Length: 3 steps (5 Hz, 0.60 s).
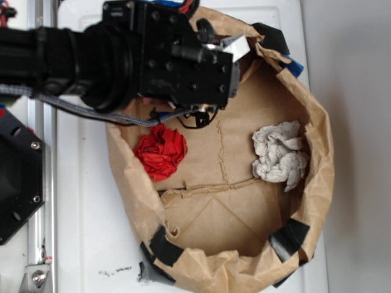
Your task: Grab the green sponge.
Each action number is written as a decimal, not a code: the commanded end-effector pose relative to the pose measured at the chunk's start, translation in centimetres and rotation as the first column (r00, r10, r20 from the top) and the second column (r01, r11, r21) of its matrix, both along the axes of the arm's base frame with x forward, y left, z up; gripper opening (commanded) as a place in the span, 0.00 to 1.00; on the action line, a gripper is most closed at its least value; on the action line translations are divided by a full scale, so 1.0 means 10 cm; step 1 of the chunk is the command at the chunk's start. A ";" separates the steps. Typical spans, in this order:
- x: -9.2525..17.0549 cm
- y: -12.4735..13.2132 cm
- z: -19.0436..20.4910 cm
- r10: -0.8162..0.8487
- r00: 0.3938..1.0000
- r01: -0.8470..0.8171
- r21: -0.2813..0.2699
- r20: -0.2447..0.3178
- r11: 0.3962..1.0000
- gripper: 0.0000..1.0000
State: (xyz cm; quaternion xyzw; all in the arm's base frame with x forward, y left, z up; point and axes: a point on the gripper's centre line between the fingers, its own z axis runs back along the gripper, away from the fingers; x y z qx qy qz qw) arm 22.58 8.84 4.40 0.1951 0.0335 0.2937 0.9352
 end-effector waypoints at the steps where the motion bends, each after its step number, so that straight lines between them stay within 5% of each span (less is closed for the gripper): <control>1: -0.04 0.07 0.11 0.010 1.000 -0.010 0.002 0.028 1.000 0.00; 3: -0.03 0.06 0.12 0.009 0.999 -0.010 0.005 0.034 1.000 0.00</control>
